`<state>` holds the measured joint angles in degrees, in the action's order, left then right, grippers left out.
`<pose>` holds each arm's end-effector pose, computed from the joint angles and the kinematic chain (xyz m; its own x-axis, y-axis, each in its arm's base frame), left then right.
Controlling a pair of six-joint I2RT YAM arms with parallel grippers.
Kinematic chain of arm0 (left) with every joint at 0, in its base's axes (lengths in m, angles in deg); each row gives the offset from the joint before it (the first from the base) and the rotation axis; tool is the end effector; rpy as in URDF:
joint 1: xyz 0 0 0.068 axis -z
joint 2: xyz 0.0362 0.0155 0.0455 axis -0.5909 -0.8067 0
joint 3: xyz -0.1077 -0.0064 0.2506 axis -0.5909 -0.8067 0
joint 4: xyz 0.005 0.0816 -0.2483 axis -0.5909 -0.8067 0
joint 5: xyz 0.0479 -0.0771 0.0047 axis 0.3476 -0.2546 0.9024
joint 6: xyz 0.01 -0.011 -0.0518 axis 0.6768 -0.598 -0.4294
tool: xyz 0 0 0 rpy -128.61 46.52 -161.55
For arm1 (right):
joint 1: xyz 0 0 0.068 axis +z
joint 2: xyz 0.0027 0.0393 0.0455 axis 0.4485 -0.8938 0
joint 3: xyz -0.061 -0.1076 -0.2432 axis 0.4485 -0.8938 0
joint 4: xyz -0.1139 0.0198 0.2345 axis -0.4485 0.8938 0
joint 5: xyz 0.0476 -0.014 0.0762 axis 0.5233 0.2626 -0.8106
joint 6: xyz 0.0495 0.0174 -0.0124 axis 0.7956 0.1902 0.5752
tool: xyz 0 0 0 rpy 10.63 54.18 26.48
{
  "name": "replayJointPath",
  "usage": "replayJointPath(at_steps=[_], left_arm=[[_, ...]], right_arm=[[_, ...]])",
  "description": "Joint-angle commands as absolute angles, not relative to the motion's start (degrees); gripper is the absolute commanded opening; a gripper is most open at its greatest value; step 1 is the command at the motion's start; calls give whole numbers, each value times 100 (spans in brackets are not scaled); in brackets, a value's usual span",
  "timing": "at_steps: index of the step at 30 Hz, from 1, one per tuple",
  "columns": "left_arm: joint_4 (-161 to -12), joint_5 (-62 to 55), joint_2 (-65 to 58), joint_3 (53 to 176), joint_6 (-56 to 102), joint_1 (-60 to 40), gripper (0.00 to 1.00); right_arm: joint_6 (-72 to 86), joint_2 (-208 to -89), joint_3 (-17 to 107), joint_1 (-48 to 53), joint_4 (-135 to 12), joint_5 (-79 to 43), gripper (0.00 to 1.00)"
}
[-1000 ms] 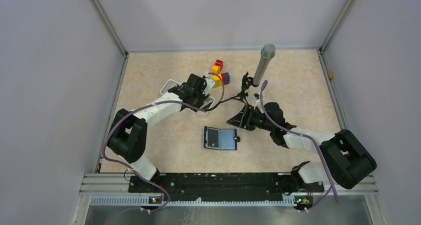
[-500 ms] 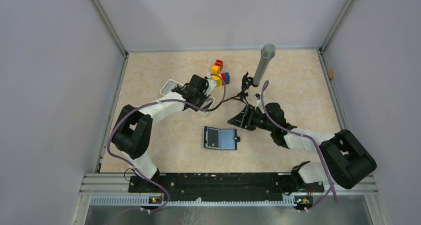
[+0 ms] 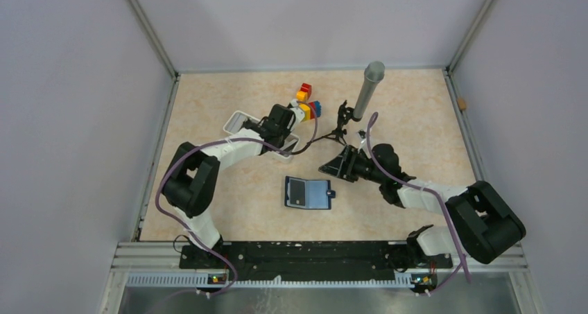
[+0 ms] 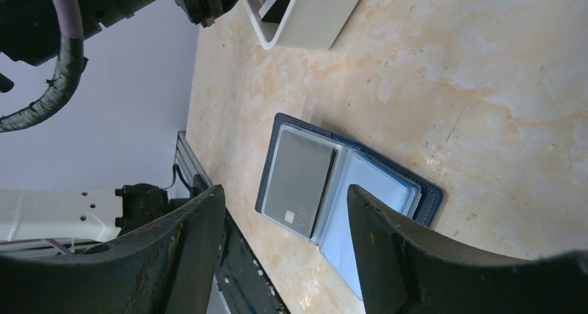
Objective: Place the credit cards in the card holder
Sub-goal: Pick up the credit card from the storage box.
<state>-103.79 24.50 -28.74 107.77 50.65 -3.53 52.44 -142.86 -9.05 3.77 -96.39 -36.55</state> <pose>0.3193 -0.1907 0.1999 -0.5291 0.6547 -0.5398 0.4956 0.7548 0.4297 0.2055 0.1386 0.1706 -0.8179 0.3464 -0.4593 -0.2644 0.4827 0.8349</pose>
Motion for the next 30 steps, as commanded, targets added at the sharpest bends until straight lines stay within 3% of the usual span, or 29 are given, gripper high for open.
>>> replayJointPath(at_steps=[1,15,30], left_arm=[[-9949,2892,-3009,10777,5163,-346,35],[-9702,3136,-3161,10757,5321,-352,39],[-9662,3123,-3182,10636,5640,-353,52]], right_arm=[[5216,-14315,-970,298,-10005,-3753,64],[5247,-14460,-974,282,-10132,-3860,64],[5265,-14535,-960,274,-10171,-3898,64]])
